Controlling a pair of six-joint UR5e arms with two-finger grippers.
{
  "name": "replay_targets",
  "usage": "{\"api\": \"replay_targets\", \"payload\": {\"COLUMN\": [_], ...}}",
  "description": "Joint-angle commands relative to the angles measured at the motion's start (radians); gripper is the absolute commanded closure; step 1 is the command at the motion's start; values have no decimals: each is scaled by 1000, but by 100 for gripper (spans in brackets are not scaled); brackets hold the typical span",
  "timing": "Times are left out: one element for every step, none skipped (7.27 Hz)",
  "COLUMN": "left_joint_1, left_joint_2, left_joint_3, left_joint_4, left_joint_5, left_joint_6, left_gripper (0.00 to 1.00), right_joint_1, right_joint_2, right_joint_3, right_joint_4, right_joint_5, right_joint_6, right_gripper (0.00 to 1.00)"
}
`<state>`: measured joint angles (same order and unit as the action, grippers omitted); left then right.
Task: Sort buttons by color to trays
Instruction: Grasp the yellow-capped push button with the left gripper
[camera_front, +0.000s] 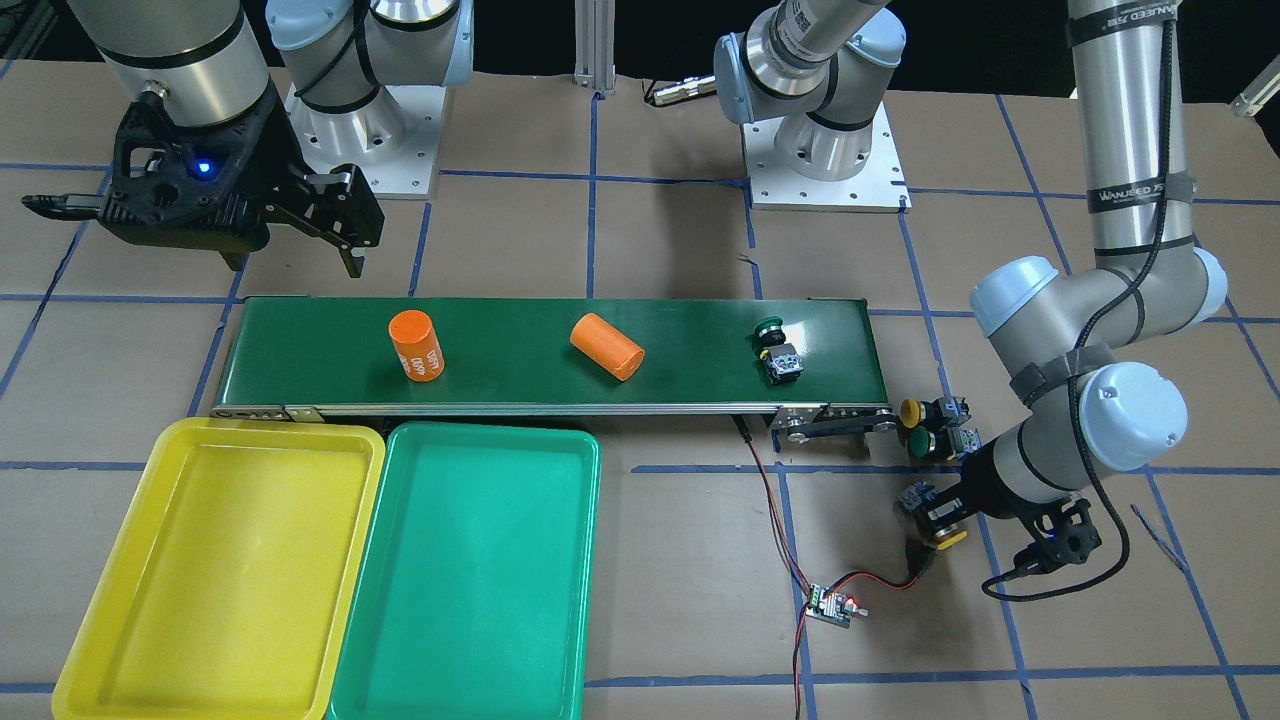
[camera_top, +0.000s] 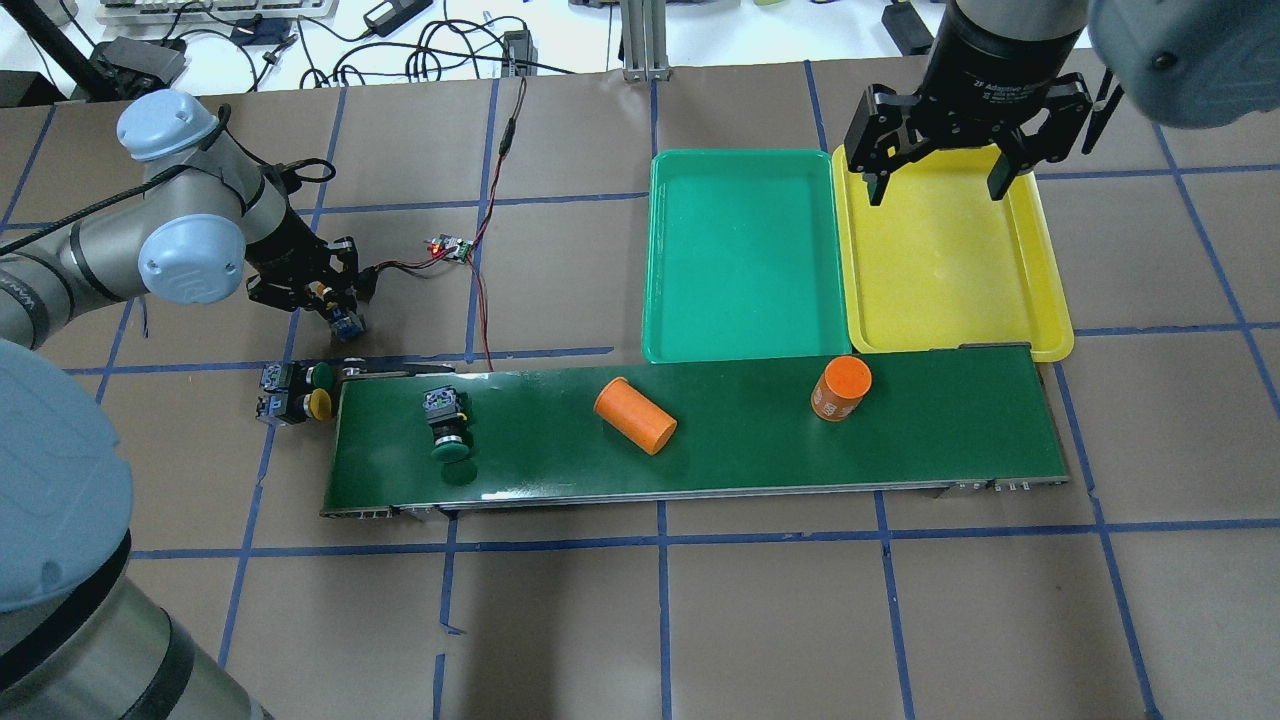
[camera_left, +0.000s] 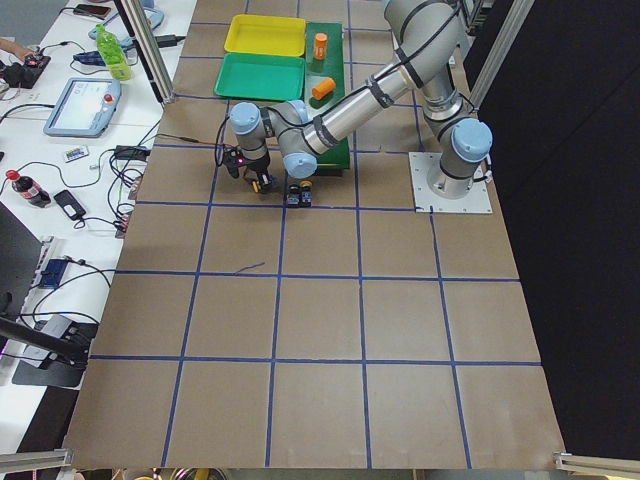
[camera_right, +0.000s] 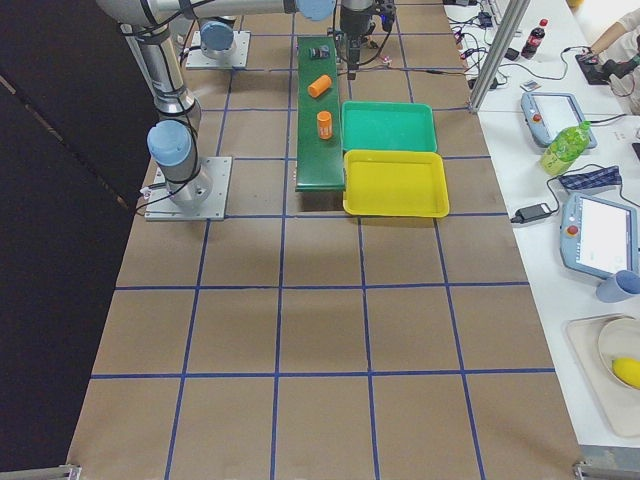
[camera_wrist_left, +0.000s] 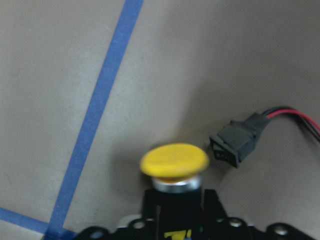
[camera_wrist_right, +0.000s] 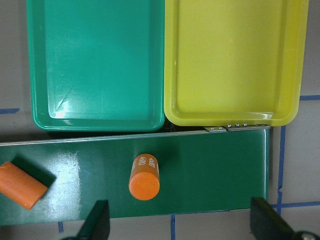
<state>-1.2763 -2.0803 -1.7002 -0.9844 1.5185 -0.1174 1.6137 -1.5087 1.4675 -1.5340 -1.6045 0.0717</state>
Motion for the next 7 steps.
{"api": "replay_targets", "payload": {"left_joint_1": [-1,-15,-33,-58,-86,-87,-87], "left_joint_2": [34,57,99,153,208,273,323], "left_joint_3": [17,23,22,-7,-45,-111,-210], "left_joint_4": [-3,-13,-66,-98,-135,-169,-168], "left_joint_5": [-1,-36,-47,-67,-67,-66,-60], "left_joint_6": [1,1,1,25,59,73,114], "left_gripper": [100,100,100,100,100,100,100], "right_joint_1": [0,0,0,0,0,0,0], "right_joint_2": [-1,-1,-1,-1,-1,-1,-1], "right_joint_3": [0,0,0,0,0,0,0], "right_joint_4": [-1,-2,0,0,0,0,-1], "right_joint_5": [0,0,0,0,0,1,2], "right_joint_6": [0,-1,0,-1,-1,-1,0], "right_gripper": [0,0,0,0,0,0,0]}}
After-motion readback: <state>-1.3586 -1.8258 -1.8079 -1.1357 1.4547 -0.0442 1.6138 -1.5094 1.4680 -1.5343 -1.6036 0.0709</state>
